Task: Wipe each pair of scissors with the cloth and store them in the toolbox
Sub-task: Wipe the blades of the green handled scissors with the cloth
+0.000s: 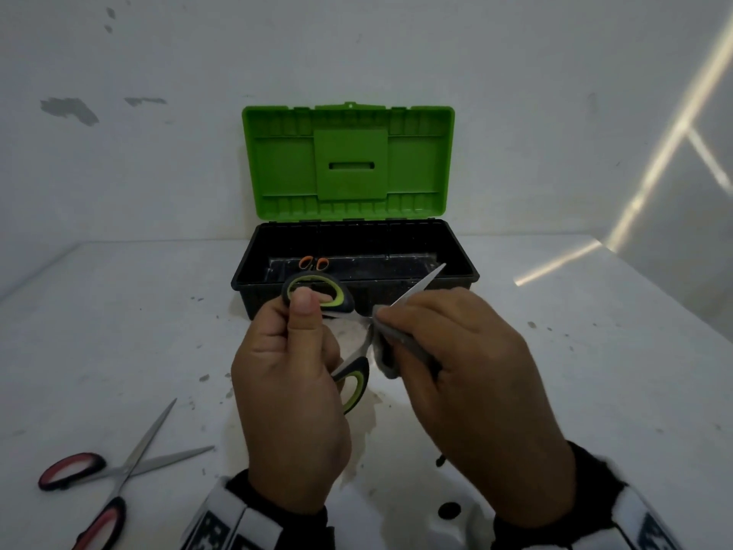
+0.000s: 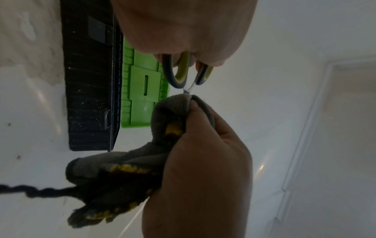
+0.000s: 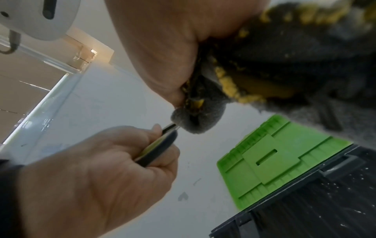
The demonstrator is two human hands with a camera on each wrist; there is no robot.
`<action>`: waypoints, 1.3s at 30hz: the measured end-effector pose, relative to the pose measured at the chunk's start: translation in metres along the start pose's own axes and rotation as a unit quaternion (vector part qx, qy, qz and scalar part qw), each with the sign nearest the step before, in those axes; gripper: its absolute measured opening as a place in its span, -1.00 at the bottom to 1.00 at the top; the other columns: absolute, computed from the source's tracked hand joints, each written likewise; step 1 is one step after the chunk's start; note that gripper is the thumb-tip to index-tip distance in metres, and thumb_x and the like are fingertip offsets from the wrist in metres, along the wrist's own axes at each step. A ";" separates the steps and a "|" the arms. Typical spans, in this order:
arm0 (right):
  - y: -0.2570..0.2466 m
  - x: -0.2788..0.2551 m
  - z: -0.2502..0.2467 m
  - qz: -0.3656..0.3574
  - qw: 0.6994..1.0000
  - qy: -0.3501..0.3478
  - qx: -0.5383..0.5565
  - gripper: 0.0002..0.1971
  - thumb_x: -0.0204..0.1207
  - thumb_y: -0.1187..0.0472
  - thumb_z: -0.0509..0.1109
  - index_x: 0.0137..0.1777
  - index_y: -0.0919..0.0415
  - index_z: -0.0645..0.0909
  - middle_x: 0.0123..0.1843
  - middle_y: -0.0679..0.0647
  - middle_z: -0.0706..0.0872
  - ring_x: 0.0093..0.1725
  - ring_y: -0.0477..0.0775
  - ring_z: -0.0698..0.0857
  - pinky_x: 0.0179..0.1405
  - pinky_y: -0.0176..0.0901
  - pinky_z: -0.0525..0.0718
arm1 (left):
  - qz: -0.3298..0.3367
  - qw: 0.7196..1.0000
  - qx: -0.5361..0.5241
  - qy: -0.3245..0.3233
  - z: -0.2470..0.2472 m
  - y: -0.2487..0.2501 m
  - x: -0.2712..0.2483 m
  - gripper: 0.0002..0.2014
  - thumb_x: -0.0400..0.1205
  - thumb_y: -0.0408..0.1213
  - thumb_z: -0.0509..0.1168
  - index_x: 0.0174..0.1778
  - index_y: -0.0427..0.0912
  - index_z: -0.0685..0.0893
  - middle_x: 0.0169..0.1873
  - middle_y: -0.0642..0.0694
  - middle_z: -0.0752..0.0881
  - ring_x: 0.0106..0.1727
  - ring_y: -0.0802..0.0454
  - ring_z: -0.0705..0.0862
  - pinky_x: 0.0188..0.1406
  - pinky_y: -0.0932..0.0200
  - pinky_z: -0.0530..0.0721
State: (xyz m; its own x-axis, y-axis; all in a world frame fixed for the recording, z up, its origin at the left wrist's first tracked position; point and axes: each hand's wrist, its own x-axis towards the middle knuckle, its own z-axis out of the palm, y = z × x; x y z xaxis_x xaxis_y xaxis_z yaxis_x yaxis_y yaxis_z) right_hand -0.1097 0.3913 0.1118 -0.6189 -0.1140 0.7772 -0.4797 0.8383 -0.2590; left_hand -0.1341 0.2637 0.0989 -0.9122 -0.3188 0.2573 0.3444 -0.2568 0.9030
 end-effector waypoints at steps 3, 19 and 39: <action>0.018 0.005 -0.005 0.043 0.999 0.020 0.004 -0.83 0.54 0.24 0.40 0.04 0.13 0.80 -0.09 -0.03 0.79 -0.06 -0.01 0.71 -0.05 -0.05 0.70 | 0.008 1.000 0.009 -0.005 -0.001 -0.001 -0.002 -0.63 0.54 0.15 0.24 -0.29 -0.10 0.65 -0.61 0.06 0.33 -0.56 0.10 0.23 -0.63 0.26 0.22; 0.041 0.007 -0.019 0.170 0.972 -0.027 0.161 -0.75 0.52 0.43 0.45 -0.02 0.07 0.83 -0.15 -0.12 0.81 -0.29 -0.26 0.75 -0.30 -0.56 0.62 | -0.126 0.992 -0.001 -0.007 -0.010 -0.003 0.007 -0.69 0.67 0.01 0.26 -0.21 -0.15 0.68 -0.60 0.08 0.26 -0.53 0.15 0.17 -0.66 0.26 0.14; 0.050 0.005 -0.022 -0.057 0.993 -0.098 -0.025 -0.85 0.50 0.24 0.45 -0.01 0.10 0.83 -0.11 -0.02 0.75 -0.12 0.00 0.68 -0.24 -0.02 0.69 | -0.198 0.978 -0.017 -0.057 -0.015 0.012 0.016 -0.73 0.68 -0.08 0.28 -0.25 -0.09 0.77 -0.57 0.05 0.24 -0.52 0.13 0.16 -0.73 0.40 0.13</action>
State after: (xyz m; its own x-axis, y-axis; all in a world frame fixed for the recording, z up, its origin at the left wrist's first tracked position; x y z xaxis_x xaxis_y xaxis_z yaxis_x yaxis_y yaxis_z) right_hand -0.1228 0.4444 0.1152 -0.6737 -0.3082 0.6716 -0.5262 0.8382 -0.1431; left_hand -0.1415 0.2421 0.1086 -0.9938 -0.0847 -0.0718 -0.0356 -0.3694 0.9286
